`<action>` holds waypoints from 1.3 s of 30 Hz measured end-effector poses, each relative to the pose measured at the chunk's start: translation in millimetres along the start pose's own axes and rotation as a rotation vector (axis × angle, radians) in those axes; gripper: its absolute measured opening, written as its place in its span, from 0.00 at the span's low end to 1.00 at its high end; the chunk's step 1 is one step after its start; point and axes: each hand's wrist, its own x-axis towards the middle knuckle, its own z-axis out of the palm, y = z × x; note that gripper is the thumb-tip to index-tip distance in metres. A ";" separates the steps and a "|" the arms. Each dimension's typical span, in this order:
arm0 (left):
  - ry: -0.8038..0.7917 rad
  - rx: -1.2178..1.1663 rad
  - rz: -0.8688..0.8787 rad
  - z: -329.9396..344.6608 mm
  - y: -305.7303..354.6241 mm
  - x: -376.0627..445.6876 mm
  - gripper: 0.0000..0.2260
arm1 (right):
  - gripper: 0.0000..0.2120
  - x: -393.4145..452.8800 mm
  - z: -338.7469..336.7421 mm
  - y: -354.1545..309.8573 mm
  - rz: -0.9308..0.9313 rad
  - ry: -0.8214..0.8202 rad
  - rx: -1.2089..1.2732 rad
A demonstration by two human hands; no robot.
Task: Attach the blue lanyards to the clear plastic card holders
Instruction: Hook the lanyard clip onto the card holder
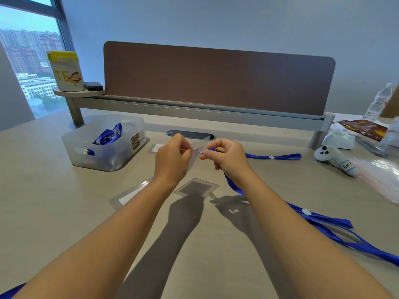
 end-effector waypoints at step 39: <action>-0.231 -0.126 0.047 -2.0 -11.2 -0.5 0.12 | 0.08 3.2 6.3 1.6 0.278 0.001 0.252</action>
